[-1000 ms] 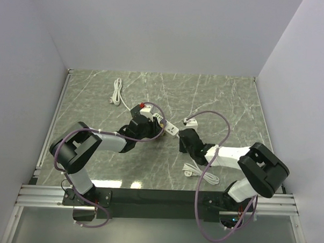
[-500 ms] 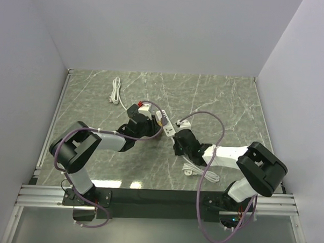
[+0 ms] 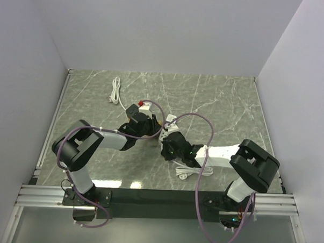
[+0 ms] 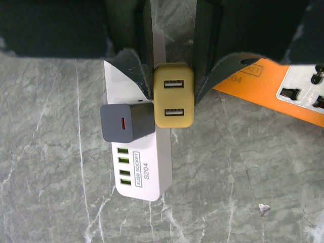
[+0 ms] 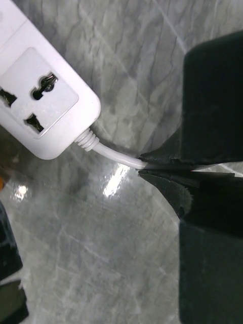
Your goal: Insert the plug
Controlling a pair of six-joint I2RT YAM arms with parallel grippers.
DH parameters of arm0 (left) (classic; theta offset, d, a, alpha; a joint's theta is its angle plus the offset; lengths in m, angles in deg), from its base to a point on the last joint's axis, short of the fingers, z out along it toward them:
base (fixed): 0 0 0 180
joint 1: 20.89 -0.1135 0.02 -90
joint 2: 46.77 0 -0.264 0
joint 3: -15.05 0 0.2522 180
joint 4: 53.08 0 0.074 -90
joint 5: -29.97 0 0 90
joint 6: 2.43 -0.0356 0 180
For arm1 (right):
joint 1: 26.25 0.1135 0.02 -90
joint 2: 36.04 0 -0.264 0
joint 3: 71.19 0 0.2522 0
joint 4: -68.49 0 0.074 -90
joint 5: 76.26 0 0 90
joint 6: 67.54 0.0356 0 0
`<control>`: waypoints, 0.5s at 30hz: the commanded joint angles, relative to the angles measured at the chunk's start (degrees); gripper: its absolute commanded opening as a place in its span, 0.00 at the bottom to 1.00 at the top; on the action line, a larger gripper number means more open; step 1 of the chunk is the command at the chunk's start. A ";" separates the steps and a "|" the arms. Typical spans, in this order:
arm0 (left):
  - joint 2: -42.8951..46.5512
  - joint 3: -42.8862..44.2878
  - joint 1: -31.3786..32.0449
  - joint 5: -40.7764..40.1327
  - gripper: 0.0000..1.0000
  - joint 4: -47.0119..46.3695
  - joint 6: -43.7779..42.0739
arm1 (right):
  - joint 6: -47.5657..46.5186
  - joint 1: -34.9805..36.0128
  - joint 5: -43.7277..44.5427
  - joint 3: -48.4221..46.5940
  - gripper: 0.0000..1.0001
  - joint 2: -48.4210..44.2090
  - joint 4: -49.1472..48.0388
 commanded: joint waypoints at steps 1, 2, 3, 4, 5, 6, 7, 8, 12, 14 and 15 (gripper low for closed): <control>1.87 -1.06 -0.36 -1.89 0.01 -0.91 -0.31 | 1.45 1.72 -2.87 -2.02 0.00 1.67 -1.11; 3.27 -1.33 -0.27 -2.16 0.01 -0.91 -0.40 | 1.45 1.72 -2.08 -2.20 0.00 1.59 -0.84; 4.16 -1.59 -0.27 -2.33 0.01 -0.82 -0.48 | 1.36 1.72 -1.38 -2.29 0.00 1.32 -0.32; 5.04 -2.12 -0.27 -3.03 0.01 -0.39 -0.49 | 1.19 1.81 -0.15 -2.37 0.00 1.06 0.03; 6.70 -2.38 -0.01 -3.47 0.01 -0.12 -0.66 | 1.10 1.63 0.30 -2.38 0.00 0.62 0.30; 7.50 -2.47 0.17 -4.09 0.01 0.31 -0.66 | 0.93 1.72 0.65 -2.38 0.00 0.01 0.47; 8.29 -2.82 0.52 -5.14 0.01 1.28 -0.75 | 0.92 1.63 1.52 -2.20 0.04 -0.35 0.48; 9.95 -2.91 1.31 -7.32 0.01 1.98 -1.18 | 1.01 1.72 1.88 -2.11 0.08 -0.70 0.48; 13.04 -2.83 4.12 -13.66 0.01 5.32 -1.98 | 0.92 1.63 2.85 -1.59 0.41 -2.28 0.04; 14.79 -2.83 5.26 -16.21 0.01 7.69 -1.72 | 0.92 1.72 3.55 -1.32 0.56 -3.07 0.21; 15.41 -3.00 5.62 -18.05 0.01 8.48 -1.63 | 0.84 1.72 4.08 -0.97 0.67 -4.12 0.47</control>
